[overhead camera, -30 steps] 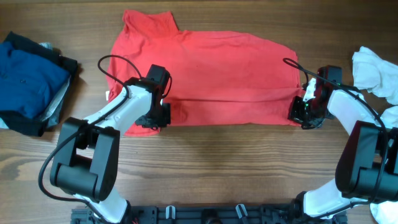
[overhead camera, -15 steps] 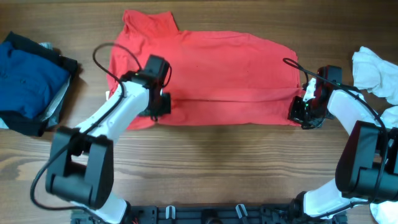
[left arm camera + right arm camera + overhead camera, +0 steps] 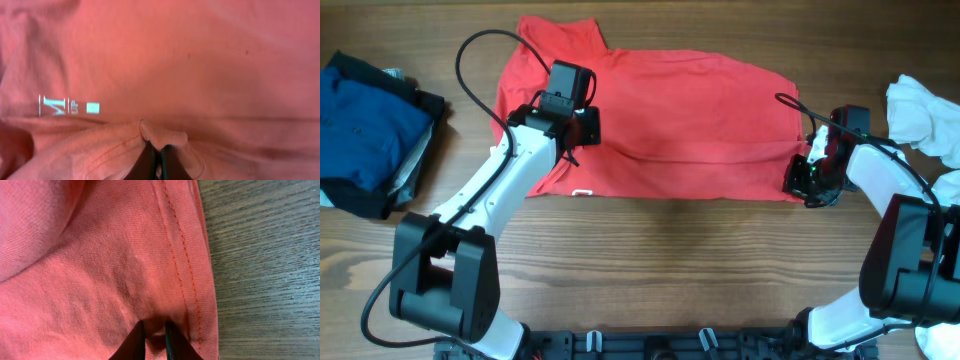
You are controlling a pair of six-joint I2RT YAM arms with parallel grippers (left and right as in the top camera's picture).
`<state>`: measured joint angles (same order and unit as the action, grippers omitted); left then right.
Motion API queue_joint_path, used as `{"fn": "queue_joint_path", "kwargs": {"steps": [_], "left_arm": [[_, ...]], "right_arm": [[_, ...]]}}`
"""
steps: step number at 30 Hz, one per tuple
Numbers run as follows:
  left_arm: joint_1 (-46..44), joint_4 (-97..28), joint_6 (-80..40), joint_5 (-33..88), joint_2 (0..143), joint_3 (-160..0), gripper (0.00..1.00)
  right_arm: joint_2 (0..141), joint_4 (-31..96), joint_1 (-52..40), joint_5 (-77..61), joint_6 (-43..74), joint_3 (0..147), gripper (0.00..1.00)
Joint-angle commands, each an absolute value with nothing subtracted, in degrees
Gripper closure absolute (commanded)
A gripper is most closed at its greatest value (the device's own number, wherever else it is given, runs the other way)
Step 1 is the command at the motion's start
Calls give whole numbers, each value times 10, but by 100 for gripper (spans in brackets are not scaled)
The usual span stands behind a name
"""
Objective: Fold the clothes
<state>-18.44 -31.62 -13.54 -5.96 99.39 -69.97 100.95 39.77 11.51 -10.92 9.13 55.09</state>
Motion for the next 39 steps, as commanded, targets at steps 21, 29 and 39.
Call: {"fn": "queue_joint_path", "kwargs": {"steps": [21,29,39], "left_arm": [[63,-467,-249,-69,966,-667,75],[74,-430,-244,-54,966,-592,71],[74,-369,-242,-54,966,-526,72]], "right_arm": [[1019,412,111,-117,89,539,81],[1019,412,111,-117,90,539,81],[1019,412,111,-117,90,539,80]]}}
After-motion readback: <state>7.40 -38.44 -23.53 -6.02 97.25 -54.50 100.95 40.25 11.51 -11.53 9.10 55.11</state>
